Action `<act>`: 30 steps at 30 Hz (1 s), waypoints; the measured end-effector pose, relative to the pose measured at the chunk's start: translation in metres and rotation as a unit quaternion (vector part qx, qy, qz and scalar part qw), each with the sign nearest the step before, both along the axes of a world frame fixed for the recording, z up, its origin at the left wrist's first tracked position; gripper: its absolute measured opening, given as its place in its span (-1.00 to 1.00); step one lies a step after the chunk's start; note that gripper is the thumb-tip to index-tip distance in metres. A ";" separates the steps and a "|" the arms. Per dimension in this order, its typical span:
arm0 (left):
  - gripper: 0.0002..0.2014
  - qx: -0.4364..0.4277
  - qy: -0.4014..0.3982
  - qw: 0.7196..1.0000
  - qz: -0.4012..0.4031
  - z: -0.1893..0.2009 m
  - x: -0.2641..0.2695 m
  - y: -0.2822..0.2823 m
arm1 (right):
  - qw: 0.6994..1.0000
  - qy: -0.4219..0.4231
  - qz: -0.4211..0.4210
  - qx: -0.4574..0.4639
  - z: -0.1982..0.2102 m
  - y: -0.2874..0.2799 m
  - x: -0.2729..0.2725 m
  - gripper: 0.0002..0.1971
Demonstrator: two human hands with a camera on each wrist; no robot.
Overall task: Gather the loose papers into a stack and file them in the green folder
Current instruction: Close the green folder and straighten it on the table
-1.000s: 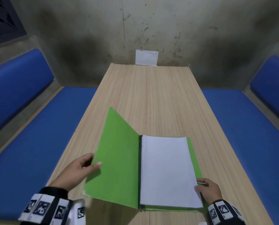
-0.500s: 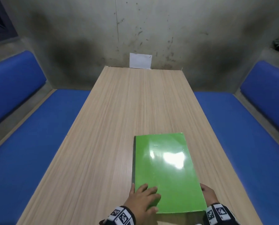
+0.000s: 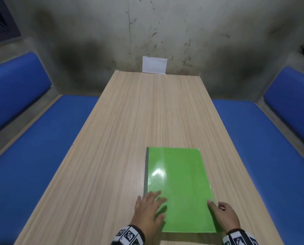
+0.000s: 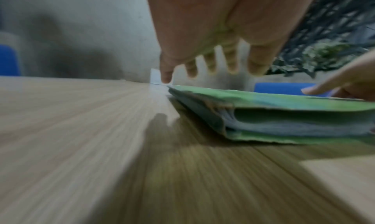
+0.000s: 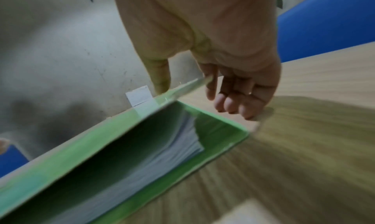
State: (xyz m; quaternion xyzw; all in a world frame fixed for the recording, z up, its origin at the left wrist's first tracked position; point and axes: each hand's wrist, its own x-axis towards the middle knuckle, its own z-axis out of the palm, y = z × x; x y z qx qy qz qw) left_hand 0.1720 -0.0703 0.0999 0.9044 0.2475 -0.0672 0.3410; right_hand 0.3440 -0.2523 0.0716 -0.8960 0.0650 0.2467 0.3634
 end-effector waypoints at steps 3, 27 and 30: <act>-0.48 -0.092 -0.054 0.973 0.204 -0.005 -0.006 0.013 | 0.998 0.036 0.039 -0.030 -0.003 0.005 -0.006 -0.26; -0.69 -0.213 -0.059 0.886 0.407 -0.030 -0.094 0.073 | 0.984 0.004 -0.043 0.172 -0.023 0.048 -0.090 -0.81; -0.57 -0.174 -0.070 0.903 0.387 -0.029 -0.094 0.070 | 0.983 0.005 -0.050 0.178 -0.022 0.048 -0.091 -0.76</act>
